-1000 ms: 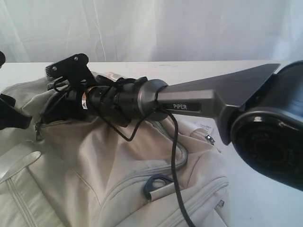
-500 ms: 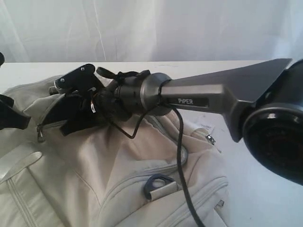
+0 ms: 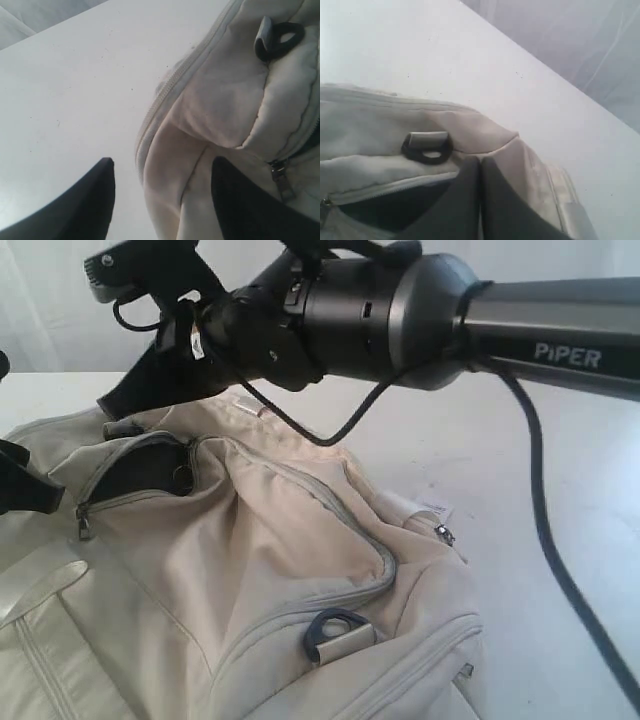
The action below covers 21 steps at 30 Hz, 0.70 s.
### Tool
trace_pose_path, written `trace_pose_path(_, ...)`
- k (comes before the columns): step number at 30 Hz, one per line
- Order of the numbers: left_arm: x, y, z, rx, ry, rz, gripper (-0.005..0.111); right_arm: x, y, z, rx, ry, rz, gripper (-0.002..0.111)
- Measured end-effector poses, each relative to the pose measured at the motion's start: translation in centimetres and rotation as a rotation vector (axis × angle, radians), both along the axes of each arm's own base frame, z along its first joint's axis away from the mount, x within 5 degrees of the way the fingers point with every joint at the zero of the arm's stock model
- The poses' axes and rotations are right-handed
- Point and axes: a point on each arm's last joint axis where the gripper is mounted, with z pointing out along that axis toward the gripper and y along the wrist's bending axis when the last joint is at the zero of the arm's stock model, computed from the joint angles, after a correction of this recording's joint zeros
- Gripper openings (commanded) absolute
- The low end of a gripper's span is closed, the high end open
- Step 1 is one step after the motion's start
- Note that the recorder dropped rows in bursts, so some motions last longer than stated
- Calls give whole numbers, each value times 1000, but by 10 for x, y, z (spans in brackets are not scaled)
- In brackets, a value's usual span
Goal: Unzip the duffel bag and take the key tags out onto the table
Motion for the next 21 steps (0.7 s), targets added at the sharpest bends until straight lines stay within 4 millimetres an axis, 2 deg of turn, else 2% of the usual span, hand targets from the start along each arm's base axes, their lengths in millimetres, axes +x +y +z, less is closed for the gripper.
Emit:
trace_pose_path(2, 0, 0, 0, -1, 1, 1, 60, -1, 0, -1, -14, 10, -1, 2)
trace_pose_path(4, 0, 0, 0, -1, 1, 1, 60, 0, 3, -11, -51, 29, 11, 11)
trace_pose_path(8, 0, 0, 0, -6, 3, 3, 60, 2, 16, -46, -102, 98, 42, 34)
trace_pose_path(10, 0, 0, 0, -8, 4, 4, 60, 1, 24, -63, -121, 126, 62, 42)
trace_pose_path(13, 0, 0, -1, -10, 4, 4, 60, 0, 38, -92, -135, 151, 95, 44)
trace_pose_path(19, 0, 0, -1, -10, 4, 4, 60, 8, 53, -119, 9, 176, 52, 44)
trace_pose_path(21, 0, 0, -1, -12, 5, 5, 60, 12, 55, -123, 27, 183, 42, 50)
